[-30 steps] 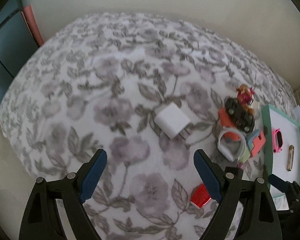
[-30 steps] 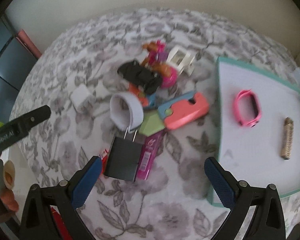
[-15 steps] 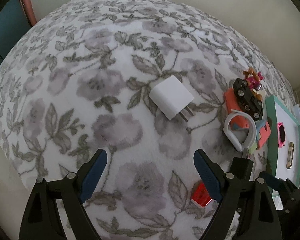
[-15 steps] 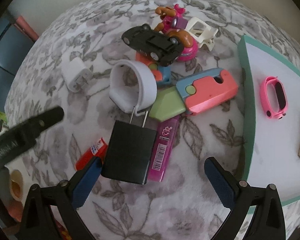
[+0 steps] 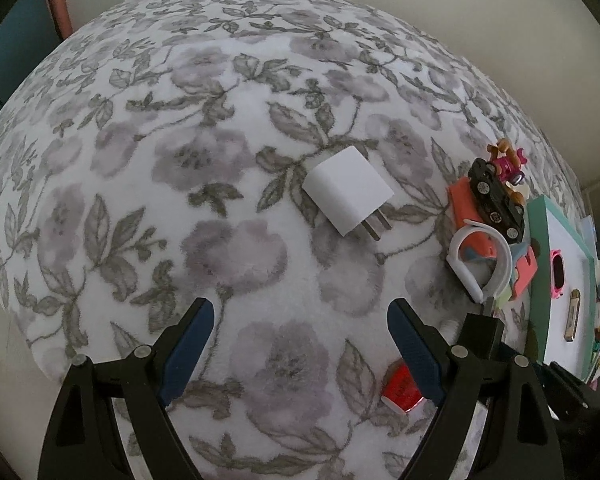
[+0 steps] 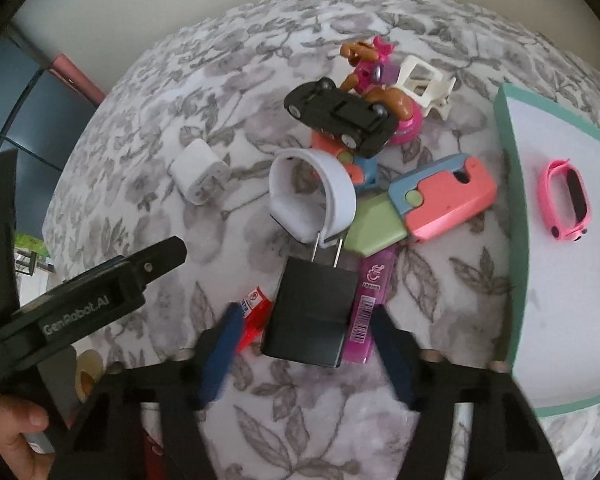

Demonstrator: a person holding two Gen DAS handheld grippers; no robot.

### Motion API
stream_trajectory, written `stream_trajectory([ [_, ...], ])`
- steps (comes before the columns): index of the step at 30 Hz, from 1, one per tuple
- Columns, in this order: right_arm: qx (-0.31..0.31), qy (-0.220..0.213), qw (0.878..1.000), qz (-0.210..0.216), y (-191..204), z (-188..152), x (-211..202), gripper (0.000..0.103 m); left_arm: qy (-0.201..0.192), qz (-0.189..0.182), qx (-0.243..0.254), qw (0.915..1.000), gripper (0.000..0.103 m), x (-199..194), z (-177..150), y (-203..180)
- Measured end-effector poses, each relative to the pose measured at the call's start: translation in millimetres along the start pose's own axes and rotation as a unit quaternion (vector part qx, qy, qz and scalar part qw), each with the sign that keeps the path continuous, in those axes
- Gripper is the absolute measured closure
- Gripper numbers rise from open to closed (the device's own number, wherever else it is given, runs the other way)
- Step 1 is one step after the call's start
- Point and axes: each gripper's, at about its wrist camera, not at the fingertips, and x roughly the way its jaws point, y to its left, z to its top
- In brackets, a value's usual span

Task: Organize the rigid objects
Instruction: 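Move both grippers back to the pile of objects, then grasp the red bottle with the left gripper while the right grasps the black plug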

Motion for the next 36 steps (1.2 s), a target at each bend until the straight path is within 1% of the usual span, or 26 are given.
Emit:
stream_trajectory([
  [2, 0.0, -0.005, 1.0, -0.006, 3, 0, 2, 0.055, 0.002, 0.0, 0.003, 1.0, 0.014, 1, 0, -1],
  [3, 0.002, -0.006, 1.0, -0.004, 3, 0, 3, 0.056, 0.003, -0.001, 0.005, 1.0, 0.014, 1, 0, -2],
  [5, 0.003, -0.006, 1.0, 0.0, 4, 0, 5, 0.057, 0.005, -0.004, 0.01, 0.9999, 0.014, 4, 0, -5],
  [10, -0.008, -0.005, 1.0, -0.006, 8, -1, 5, 0.057, 0.01, -0.012, 0.026, 0.9996, 0.014, 8, 0, -16],
  [18, 0.013, -0.003, 1.0, -0.009, -9, -5, -3, 0.058, 0.015, -0.028, 0.048, 0.9983, 0.014, 8, -2, -30],
  [27, 0.013, -0.004, 0.999, -0.031, -21, -12, -16, 0.058, 0.035, -0.039, 0.086, 0.9949, 0.015, 17, -7, -59],
  [33, 0.016, 0.0, 0.999, -0.04, -29, -18, -21, 0.058, 0.046, -0.052, 0.104, 0.9921, 0.023, 23, -8, -77],
  [35, 0.015, 0.002, 0.999, -0.043, -31, -20, -22, 0.058, 0.052, -0.05, 0.114, 0.9908, 0.031, 26, -9, -85],
  [36, 0.013, 0.003, 0.999, -0.045, -32, -22, -23, 0.058, 0.056, -0.048, 0.12, 0.99, 0.041, 28, -10, -88],
])
